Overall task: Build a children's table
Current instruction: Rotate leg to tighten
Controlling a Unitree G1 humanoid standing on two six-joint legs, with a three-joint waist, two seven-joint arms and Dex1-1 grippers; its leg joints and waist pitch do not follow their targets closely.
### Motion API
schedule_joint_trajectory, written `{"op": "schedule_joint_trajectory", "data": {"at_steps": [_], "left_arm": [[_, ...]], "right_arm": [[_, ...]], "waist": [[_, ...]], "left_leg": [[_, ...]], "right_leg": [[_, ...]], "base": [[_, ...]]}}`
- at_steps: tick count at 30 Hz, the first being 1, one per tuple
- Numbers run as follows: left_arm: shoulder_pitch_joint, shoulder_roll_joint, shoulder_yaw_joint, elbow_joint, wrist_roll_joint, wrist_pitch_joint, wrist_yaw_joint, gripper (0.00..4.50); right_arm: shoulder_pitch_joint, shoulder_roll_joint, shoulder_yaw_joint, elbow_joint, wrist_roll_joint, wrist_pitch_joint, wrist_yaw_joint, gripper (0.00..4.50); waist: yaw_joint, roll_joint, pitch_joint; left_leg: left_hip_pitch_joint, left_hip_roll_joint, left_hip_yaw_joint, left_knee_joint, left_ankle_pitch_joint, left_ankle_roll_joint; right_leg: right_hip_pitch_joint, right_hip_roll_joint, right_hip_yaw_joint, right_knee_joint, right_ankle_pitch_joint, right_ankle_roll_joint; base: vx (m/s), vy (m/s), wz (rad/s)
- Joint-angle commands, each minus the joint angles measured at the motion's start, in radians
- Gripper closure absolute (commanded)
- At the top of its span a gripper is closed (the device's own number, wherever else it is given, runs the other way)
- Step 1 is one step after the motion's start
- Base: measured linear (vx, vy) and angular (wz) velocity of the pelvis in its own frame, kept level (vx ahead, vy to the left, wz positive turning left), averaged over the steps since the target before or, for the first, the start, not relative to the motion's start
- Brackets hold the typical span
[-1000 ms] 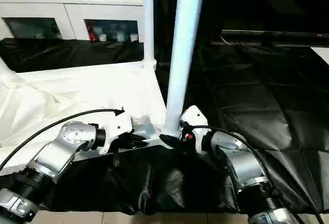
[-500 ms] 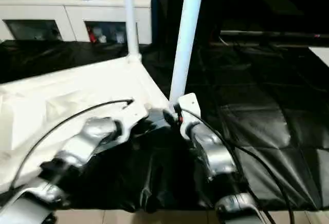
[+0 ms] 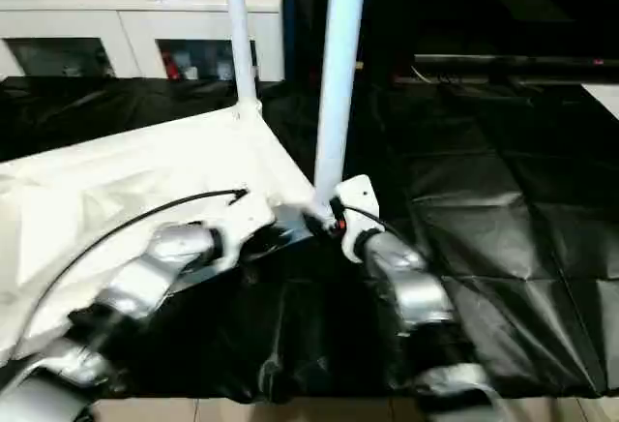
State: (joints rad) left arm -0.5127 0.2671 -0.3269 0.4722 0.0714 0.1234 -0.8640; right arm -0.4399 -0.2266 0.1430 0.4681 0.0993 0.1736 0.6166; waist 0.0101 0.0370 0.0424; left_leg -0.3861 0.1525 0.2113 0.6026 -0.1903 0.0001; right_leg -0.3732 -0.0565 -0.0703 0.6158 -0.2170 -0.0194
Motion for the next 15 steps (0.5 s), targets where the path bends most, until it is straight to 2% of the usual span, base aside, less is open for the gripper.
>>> {"op": "schedule_joint_trajectory", "data": {"at_steps": [1, 4, 8, 12, 13, 15], "left_arm": [[0.017, 0.016, 0.016, -0.036, -0.049, -0.049, -0.049, 4.50], [0.032, 0.033, 0.020, -0.063, -0.074, -0.044, -0.099, 4.50], [0.054, 0.074, 0.012, -0.113, -0.115, -0.028, -0.200, 4.50], [0.062, 0.091, 0.009, -0.122, -0.125, -0.024, -0.244, 4.50], [0.062, 0.091, 0.009, -0.123, -0.125, -0.024, -0.245, 4.50], [0.067, 0.111, 0.004, -0.132, -0.138, -0.009, -0.291, 4.50]], "right_arm": [[0.014, -0.037, 0.017, -0.051, 0.019, 0.020, 0.102, 0.56], [0.033, -0.092, 0.048, -0.090, 0.020, 0.044, 0.199, 0.56], [0.058, -0.156, 0.091, -0.138, 0.045, 0.050, 0.335, 0.56], [0.062, -0.172, 0.103, -0.151, 0.049, 0.050, 0.375, 0.56], [0.062, -0.172, 0.103, -0.151, 0.049, 0.050, 0.375, 0.83], [0.057, -0.167, 0.096, -0.152, 0.054, 0.046, 0.389, 0.90]], "waist": [[0.005, -0.010, -0.057], [0.011, -0.007, -0.055], [0.021, -0.014, -0.055], [0.025, -0.011, -0.053], [0.025, -0.011, -0.053], [0.026, -0.014, -0.054]], "left_leg": [[0.020, 0.095, -0.052, -0.063, -0.154, 0.082], [0.023, 0.099, -0.054, -0.068, -0.175, 0.070], [0.022, 0.098, -0.051, -0.067, -0.172, 0.071], [0.023, 0.098, -0.050, -0.068, -0.171, 0.070], [0.024, 0.099, -0.051, -0.069, -0.173, 0.067], [0.025, 0.098, -0.051, -0.068, -0.176, 0.061]], "right_leg": [[0.033, -0.114, 0.066, -0.079, -0.108, -0.237], [0.031, -0.109, 0.064, -0.078, -0.135, -0.232], [0.033, -0.112, 0.066, -0.076, -0.129, -0.232], [0.029, -0.111, 0.066, -0.078, -0.145, -0.234], [0.028, -0.111, 0.066, -0.078, -0.148, -0.232], [0.029, -0.112, 0.066, -0.078, -0.158, -0.232]], "base": [[0.000, 0.000, 0.00], [0.000, 0.000, 0.00], [0.000, 0.000, 0.00], [0.000, 0.000, 0.00], [0.000, 0.000, 0.00], [0.000, 0.000, 0.00]]}}
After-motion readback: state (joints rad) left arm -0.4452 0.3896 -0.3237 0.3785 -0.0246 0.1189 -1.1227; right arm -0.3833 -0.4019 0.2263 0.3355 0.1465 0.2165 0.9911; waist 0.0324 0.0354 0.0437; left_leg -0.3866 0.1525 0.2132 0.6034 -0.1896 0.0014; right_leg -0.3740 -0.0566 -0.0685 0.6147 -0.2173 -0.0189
